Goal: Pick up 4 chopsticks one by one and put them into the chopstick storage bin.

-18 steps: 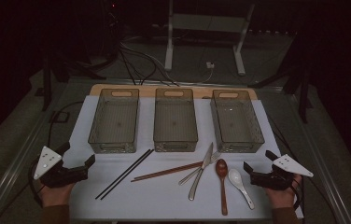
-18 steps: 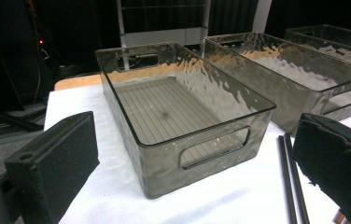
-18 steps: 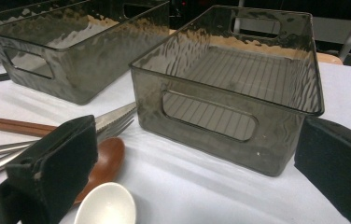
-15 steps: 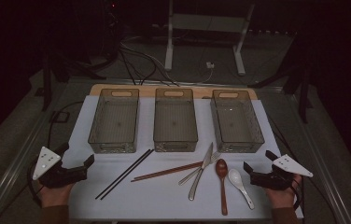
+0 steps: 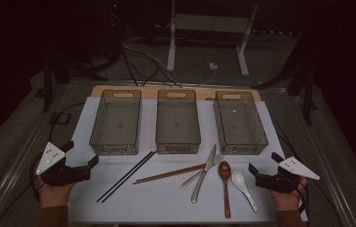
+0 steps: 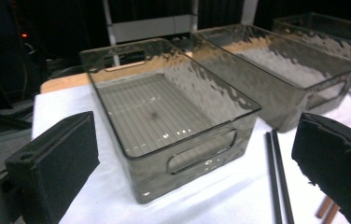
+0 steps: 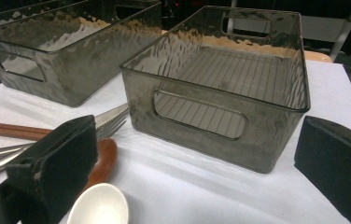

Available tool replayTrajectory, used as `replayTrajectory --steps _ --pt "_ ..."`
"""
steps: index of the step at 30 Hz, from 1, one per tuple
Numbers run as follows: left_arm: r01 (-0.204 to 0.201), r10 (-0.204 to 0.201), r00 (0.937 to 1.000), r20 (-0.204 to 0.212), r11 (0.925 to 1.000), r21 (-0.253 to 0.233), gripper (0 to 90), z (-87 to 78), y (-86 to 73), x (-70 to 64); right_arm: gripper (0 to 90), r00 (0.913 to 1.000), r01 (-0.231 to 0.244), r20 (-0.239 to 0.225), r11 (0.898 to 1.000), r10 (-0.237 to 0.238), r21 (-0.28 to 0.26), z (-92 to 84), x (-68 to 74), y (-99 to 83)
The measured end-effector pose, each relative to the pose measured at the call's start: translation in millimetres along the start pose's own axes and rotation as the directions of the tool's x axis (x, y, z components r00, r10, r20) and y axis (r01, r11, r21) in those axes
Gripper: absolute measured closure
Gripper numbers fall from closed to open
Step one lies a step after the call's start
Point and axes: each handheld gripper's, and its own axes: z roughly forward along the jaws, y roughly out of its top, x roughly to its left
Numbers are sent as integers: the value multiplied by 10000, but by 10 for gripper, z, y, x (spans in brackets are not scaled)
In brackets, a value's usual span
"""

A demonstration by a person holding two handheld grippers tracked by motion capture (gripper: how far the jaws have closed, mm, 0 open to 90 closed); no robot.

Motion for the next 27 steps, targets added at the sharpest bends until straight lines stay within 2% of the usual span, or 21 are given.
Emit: replayTrajectory --steps 2,4,5,7,13,18,20,21,27 --pt "-164 160 9995 255 9997 171 15 31 42 -17 0 10000 7 4 10000 -7 -17 -6 1 2" --pt "-342 332 9990 313 9989 321 15 57 89 -37 0 10000 17 -9 10000 -17 8 -6 1 0" --pt "-382 370 9989 284 9984 414 16 70 114 -47 0 10000 41 -1 10000 -41 19 -5 -1 -2" --pt "-389 365 9980 524 9983 444 16 96 158 -58 0 10000 44 8 10000 -44 26 -4 -4 -3" --pt "-621 539 9946 893 9938 919 16 224 264 -114 0 10000 -13 32 10000 13 1 -3 -15 -4" --pt "-939 774 9894 1225 9863 1358 16 330 315 -166 0 10000 -19 31 10000 19 11 -3 -14 -5" --pt "-1174 935 9853 1428 9786 1687 16 396 329 -198 0 10000 -7 36 10000 7 8 -2 -14 -6" --pt "-1174 935 9853 1428 9786 1687 16 396 329 -198 0 10000 -7 36 10000 7 8 -2 -14 -6" --pt "-1482 1087 9776 1803 9636 2224 16 512 326 -253 0 10000 -36 26 10000 36 6 -1 -13 -6"
